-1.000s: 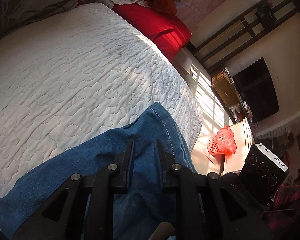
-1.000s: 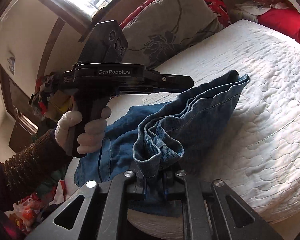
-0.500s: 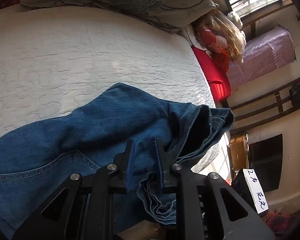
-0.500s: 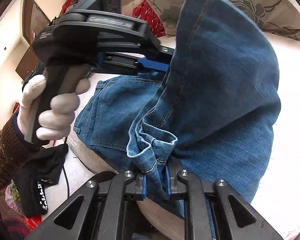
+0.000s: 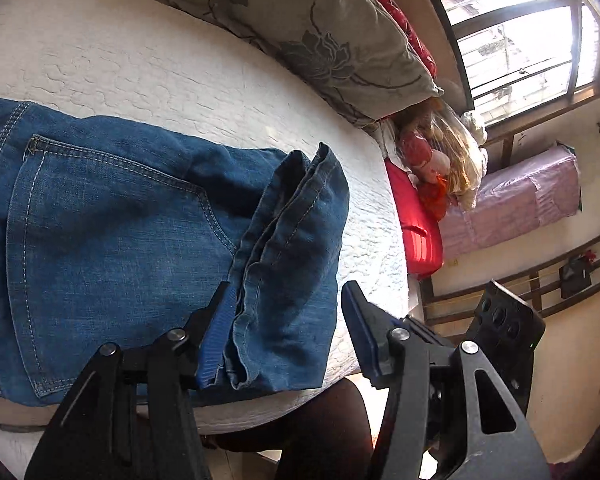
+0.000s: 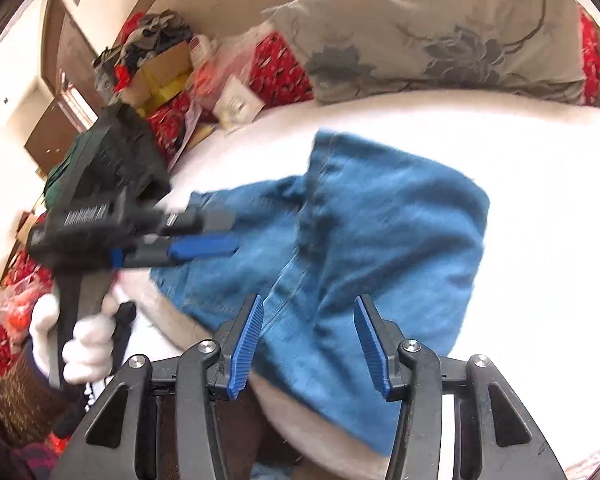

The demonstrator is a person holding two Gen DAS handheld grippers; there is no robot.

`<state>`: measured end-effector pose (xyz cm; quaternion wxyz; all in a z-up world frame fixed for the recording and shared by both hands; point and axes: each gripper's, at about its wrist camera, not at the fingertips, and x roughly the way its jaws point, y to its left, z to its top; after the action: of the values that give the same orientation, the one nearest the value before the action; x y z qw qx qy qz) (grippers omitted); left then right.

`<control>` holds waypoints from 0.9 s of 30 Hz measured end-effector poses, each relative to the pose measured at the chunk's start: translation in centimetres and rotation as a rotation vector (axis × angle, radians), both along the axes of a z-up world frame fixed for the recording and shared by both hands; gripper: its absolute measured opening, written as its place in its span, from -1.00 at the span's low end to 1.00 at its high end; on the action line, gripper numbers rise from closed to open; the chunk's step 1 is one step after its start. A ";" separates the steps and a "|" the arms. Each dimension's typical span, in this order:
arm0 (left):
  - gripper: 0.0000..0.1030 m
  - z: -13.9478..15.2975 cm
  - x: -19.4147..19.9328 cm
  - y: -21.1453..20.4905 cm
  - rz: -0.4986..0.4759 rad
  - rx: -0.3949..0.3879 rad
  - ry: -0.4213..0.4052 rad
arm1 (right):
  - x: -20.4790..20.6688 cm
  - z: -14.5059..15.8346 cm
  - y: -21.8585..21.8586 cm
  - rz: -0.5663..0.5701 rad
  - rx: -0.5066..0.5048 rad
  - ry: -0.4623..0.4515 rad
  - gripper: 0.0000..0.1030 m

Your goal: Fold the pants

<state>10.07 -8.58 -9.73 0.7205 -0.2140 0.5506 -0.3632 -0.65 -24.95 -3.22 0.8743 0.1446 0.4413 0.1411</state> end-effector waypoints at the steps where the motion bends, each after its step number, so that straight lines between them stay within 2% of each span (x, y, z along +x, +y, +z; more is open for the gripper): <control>1: 0.14 -0.3 -0.6 -0.5 -0.001 -0.004 0.010 | 1.1 0.5 -1.0 -0.026 0.011 -0.011 0.00; 2: 0.23 -0.9 -1.3 -0.8 -0.003 -0.021 0.035 | 2.3 1.0 -2.2 -0.042 0.031 -0.024 0.00; 4: 0.23 -2.3 -2.7 -1.8 -0.018 -0.036 0.092 | 4.9 1.1 -3.2 -0.067 0.037 -0.035 0.00; 7: 0.23 -4.9 -3.6 -3.1 0.003 0.086 0.116 | 9.7 -0.4 -2.6 -0.029 0.052 0.005 -0.05; 8: 0.23 -6.2 -3.6 -3.4 0.017 0.122 0.146 | 11.3 -1.7 -1.9 -0.002 0.042 0.049 -0.05; 10: 0.23 -8.2 -3.8 -3.4 0.038 0.078 0.236 | 14.1 -4.9 -0.3 0.053 0.001 0.186 -0.05; 11: 0.23 -8.3 -3.9 -3.1 0.052 0.061 0.249 | 14.7 -6.7 0.7 0.082 -0.047 0.256 -0.05; 12: 0.23 -8.2 -3.9 -3.0 0.054 0.055 0.250 | 14.9 -7.3 1.3 0.111 -0.087 0.284 -0.05; 13: 0.23 -7.9 -4.0 -2.7 0.055 0.054 0.252 | 14.8 -6.9 1.5 0.134 -0.105 0.272 -0.02; 16: 0.23 -6.5 -4.7 -1.3 0.079 0.010 0.246 | 13.7 -3.8 -0.5 0.177 0.006 0.201 -0.04; 18: 0.25 -5.6 -5.1 -0.8 0.097 -0.028 0.240 | 12.5 -1.9 -3.0 0.153 0.010 0.153 0.07; 19: 0.29 -5.3 -5.1 -1.0 0.103 -0.044 0.238 | 11.9 -1.5 -4.4 0.130 -0.013 0.141 0.22; 20: 0.30 -5.1 -5.1 -1.4 0.104 -0.058 0.236 | 11.3 -1.5 -5.9 0.095 -0.052 0.135 0.30; 22: 0.30 -4.6 -4.9 -3.2 0.076 -0.083 0.234 | 11.0 -2.8 -8.1 0.042 -0.096 0.174 0.31; 25: 0.30 -4.7 -4.5 -5.8 0.024 -0.061 0.224 | 10.4 -5.6 -10.5 -0.038 -0.073 0.221 0.29; 26: 0.30 -4.9 -4.3 -6.9 0.011 -0.046 0.223 | 10.4 -6.4 -10.8 -0.059 -0.059 0.221 0.04; 27: 0.30 -5.4 -4.2 -8.0 -0.004 -0.021 0.224 | 10.5 -7.0 -11.0 -0.065 -0.023 0.221 -0.30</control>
<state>5.92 -16.60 -15.11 0.6516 -0.2596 0.6243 -0.3439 9.84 -35.93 -10.26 0.8259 0.1636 0.5318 0.0907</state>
